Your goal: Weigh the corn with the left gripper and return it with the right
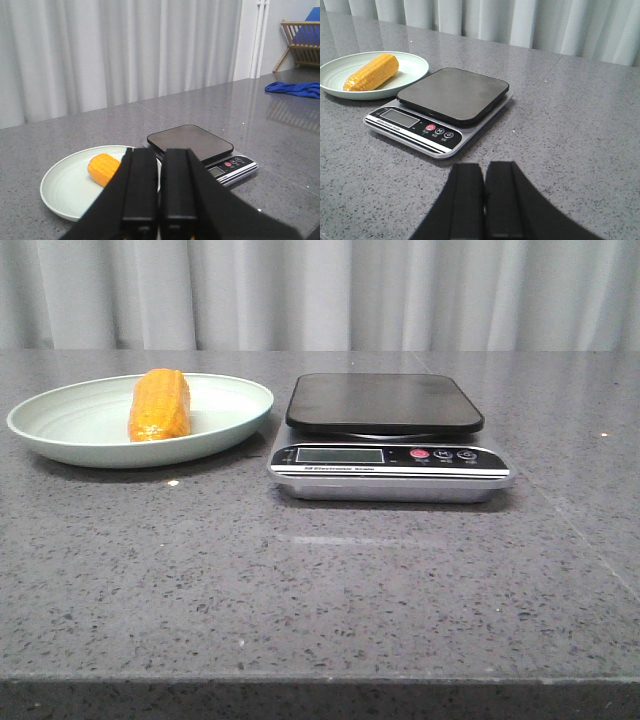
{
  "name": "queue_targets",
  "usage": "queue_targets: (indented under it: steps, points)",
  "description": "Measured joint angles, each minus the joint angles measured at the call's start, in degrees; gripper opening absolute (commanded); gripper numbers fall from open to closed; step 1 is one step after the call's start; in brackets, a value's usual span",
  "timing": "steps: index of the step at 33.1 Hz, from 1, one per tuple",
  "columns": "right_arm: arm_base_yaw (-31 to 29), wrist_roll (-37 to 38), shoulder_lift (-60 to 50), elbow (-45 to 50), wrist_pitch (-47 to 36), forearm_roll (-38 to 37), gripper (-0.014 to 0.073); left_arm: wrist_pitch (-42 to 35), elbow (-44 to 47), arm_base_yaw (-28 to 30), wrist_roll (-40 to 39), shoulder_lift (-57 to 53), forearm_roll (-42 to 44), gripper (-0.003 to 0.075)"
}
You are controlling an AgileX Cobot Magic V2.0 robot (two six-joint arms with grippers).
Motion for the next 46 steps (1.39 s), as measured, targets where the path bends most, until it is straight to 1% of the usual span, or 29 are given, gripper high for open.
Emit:
queue_targets:
  steps: [4, 6, 10, 14, 22, 25, 28, 32, 36, 40, 46]
  points:
    - [0.0, 0.0, 0.0, 0.0, -0.1, 0.0, 0.0150, -0.1, 0.6, 0.0, 0.0, 0.0, 0.0, 0.0127]
    - [0.0, 0.0, 0.0, 0.0, -0.1, 0.0, 0.0150, -0.2, 1.2, 0.5, 0.0, 0.0, -1.4, 0.0127]
    - [0.0, 0.0, 0.0, 0.1, -0.2, 0.0, 0.0150, -0.4, 3.5, 4.9, 0.4, 0.0, -5.4, 0.0127]
    - [0.0, 0.0, 0.0, 0.1, -0.2, 0.0, 0.0150, -1.7, 6.7, 12.8, 0.8, 0.0, -6.1, 0.0127]
    - [0.0, 0.0, 0.0, 0.1, -0.2, 0.0, 0.0150, -10.5, 14.8, 32.9, 2.3, -0.4, -6.4, 0.0127]
    - [0.0, 0.0, 0.0, 0.1, -0.2, 0.0, 0.0150, -12.3, 17.7, 38.8, 4.1, -1.6, -6.4, 0.0127]
    - [0.0, 0.0, 0.0, 0.1, -0.2, 0.0, 0.0150, -13.9, 20.2, 42.9, 5.0, -3.1, -6.7, 0.0127]
    - [0.0, 0.0, 0.0, 0.1, -0.2, 0.0, 0.0150, -17.1, 23.3, 46.2, 5.3, -3.8, -7.6, 0.0127]
    - [0.0, 0.0, 0.0, 0.1, -0.2, 0.0, 0.0150, -20.8, 24.6, 47.4, 5.4, -3.8, -8.4, 0.0127]
    - [0.0, 0.0, 0.0, 0.1, -0.2, 0.0, 0.0150, -21.6, 24.6, 47.4, 5.5, -3.8, -8.7, 0.0127]
    - [0.0, 0.0, 0.0, 0.1, -0.2, 0.0, 0.0150, -21.6, 24.6, 44.6, 10.4, -3.8, -12.5, 0.0127]
